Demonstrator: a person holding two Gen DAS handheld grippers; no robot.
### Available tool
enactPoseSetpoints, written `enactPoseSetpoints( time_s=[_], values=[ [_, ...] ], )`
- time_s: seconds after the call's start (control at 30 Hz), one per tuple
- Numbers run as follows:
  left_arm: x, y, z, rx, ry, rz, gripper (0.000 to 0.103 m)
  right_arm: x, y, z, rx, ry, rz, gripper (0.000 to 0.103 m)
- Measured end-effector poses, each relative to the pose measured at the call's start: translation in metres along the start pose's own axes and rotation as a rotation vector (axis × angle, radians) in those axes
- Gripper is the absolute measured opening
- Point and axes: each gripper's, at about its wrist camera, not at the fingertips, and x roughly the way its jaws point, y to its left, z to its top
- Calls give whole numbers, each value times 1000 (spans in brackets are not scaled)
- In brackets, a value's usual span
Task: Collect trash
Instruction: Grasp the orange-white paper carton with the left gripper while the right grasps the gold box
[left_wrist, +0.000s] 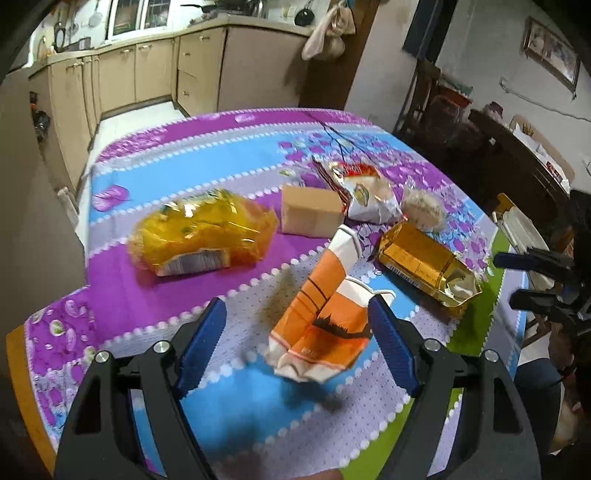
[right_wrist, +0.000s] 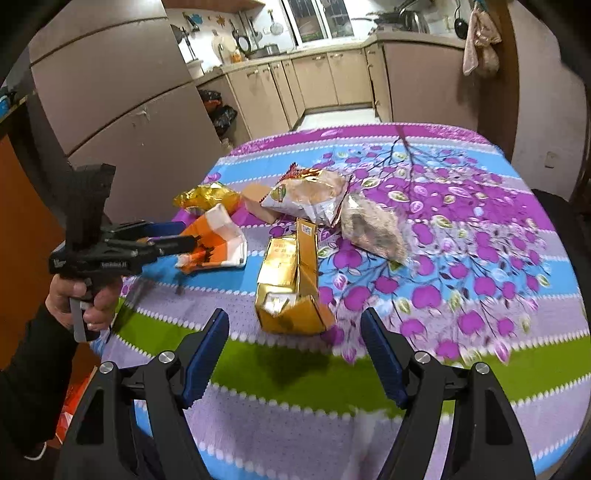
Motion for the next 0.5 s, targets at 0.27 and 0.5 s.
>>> enactPoseSetpoints(
  time_s=[0.27,0.5],
  values=[
    [10,-20,1,102,56,-10,49,54,-7,43,21,141,3,58],
    [16,-28,-3,66,70,33,23,82,-2,46,-6,203,-38,34]
  ],
)
